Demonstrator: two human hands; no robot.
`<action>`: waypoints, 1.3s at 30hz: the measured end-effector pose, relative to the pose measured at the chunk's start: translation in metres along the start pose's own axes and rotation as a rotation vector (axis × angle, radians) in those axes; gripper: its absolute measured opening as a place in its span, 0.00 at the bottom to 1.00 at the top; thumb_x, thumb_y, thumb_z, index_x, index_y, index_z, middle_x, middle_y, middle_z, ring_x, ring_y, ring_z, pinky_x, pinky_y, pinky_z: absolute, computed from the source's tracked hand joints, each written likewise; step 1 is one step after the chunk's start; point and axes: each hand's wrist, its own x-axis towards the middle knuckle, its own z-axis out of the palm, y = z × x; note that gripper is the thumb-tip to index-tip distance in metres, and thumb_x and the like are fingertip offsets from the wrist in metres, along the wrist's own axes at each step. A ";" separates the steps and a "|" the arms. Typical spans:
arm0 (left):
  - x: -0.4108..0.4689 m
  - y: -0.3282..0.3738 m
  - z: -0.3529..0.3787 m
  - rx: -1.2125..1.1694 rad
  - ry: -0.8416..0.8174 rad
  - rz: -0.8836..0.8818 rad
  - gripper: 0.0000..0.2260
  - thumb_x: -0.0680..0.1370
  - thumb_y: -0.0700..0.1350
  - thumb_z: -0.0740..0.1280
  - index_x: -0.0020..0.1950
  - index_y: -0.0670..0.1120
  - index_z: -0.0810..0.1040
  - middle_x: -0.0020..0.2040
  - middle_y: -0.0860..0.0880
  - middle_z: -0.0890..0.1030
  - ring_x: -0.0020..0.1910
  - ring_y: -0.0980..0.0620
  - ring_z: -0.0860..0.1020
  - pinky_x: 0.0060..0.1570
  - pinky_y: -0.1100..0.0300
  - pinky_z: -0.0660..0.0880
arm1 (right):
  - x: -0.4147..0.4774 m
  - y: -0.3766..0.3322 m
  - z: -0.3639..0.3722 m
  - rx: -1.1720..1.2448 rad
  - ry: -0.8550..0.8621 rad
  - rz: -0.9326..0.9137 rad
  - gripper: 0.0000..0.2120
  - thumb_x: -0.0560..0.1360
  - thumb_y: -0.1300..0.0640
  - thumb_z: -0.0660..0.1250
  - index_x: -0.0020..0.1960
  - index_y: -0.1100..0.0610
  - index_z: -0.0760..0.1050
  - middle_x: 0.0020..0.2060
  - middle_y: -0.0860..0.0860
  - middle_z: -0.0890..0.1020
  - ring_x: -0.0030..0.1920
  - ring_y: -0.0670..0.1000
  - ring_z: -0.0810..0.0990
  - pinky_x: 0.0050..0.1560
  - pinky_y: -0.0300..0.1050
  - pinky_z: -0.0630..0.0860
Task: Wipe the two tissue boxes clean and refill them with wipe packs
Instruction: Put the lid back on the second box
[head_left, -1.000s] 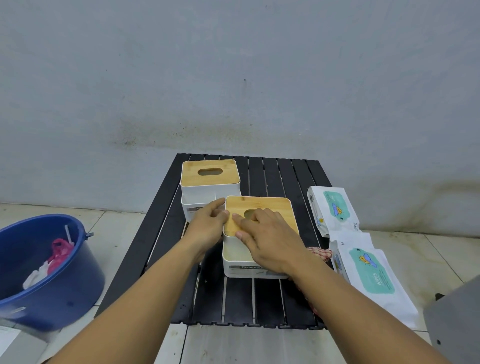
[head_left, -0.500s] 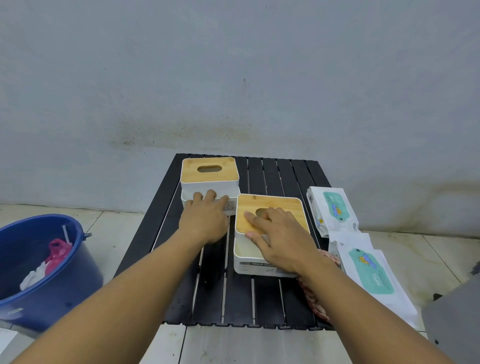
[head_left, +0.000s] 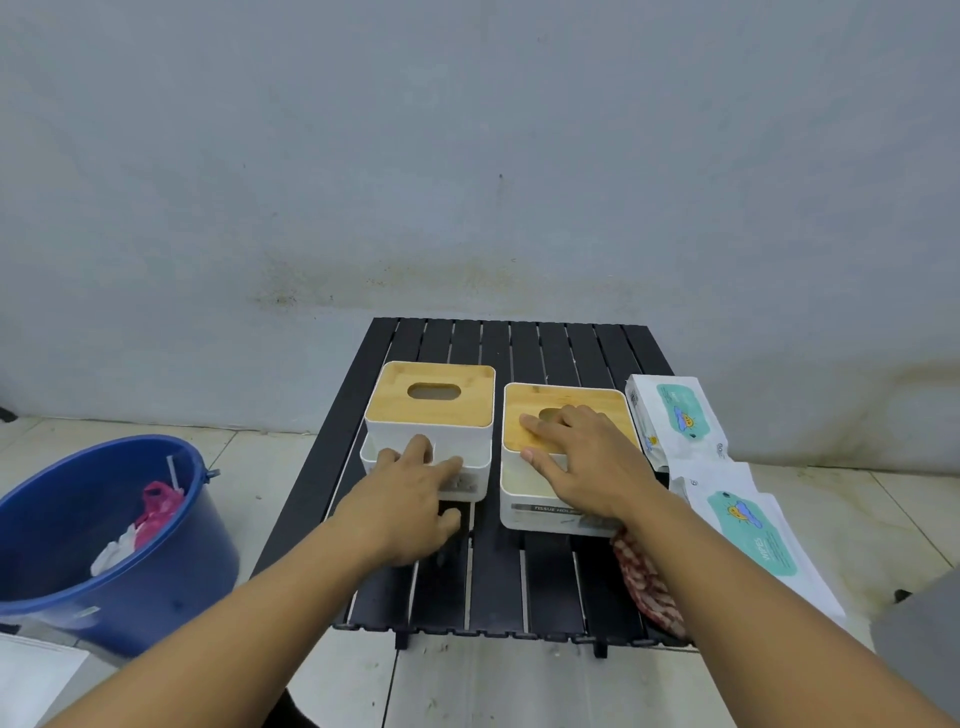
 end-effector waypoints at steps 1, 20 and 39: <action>-0.005 0.002 0.001 0.008 -0.004 0.001 0.29 0.82 0.59 0.59 0.82 0.57 0.57 0.74 0.47 0.62 0.70 0.39 0.66 0.70 0.47 0.70 | 0.001 0.001 -0.001 0.003 0.002 0.001 0.24 0.82 0.39 0.57 0.76 0.44 0.68 0.64 0.47 0.75 0.64 0.50 0.70 0.67 0.48 0.68; -0.021 0.008 0.010 0.054 0.071 -0.015 0.28 0.82 0.61 0.57 0.82 0.58 0.58 0.79 0.48 0.58 0.75 0.40 0.63 0.73 0.46 0.67 | 0.000 0.013 -0.015 0.142 0.078 0.004 0.24 0.81 0.42 0.62 0.75 0.47 0.70 0.65 0.47 0.76 0.67 0.49 0.70 0.69 0.47 0.67; 0.069 0.074 -0.006 0.015 0.532 0.341 0.29 0.81 0.66 0.50 0.71 0.51 0.76 0.61 0.48 0.80 0.60 0.45 0.75 0.59 0.46 0.72 | -0.004 0.039 -0.034 0.241 0.321 0.382 0.15 0.83 0.58 0.59 0.66 0.55 0.77 0.64 0.52 0.78 0.66 0.55 0.74 0.65 0.49 0.69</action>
